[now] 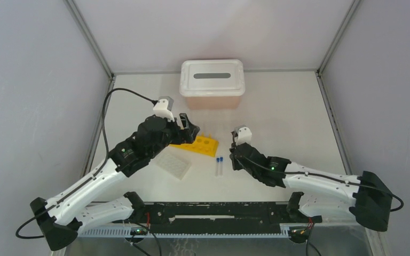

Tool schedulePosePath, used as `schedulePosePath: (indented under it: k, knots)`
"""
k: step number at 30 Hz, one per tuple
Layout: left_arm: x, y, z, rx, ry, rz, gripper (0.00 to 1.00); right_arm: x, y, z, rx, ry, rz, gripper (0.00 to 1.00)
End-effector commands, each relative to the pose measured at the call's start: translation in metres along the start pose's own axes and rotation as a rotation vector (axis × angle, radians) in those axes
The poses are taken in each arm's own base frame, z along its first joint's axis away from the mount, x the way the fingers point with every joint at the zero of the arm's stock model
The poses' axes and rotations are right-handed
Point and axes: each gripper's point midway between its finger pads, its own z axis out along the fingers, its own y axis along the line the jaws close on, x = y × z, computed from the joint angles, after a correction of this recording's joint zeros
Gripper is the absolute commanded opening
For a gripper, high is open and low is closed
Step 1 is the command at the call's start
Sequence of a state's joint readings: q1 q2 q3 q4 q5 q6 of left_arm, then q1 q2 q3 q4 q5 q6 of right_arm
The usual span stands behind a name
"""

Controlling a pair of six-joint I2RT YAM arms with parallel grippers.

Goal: Organize the chemistry lab equipment

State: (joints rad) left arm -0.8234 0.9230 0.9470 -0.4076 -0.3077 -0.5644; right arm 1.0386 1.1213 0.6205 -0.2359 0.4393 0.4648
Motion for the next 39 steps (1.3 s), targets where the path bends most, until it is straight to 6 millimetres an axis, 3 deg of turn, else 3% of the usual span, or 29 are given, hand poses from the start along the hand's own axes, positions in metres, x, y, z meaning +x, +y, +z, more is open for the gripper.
schedulePosePath:
  k: [1, 15, 26, 39]
  knots:
    - [-0.019, -0.035, -0.008, 0.157, 0.026, -0.083, 0.85, -0.033, 0.016, -0.024, -0.091, -0.138, -0.045, 0.03]
    - [0.004, -0.078, 0.01, 0.42, 0.257, -0.196, 0.84, -0.068, 0.063, -0.06, -0.325, -0.276, -0.137, 0.01]
    - [0.019, -0.081, 0.022, 0.474, 0.339, -0.234, 0.82, -0.082, 0.079, -0.071, -0.383, -0.324, -0.175, 0.0]
    - [0.033, -0.084, 0.023, 0.523, 0.392, -0.243, 0.6, -0.088, 0.084, -0.073, -0.403, -0.347, -0.187, 0.0]
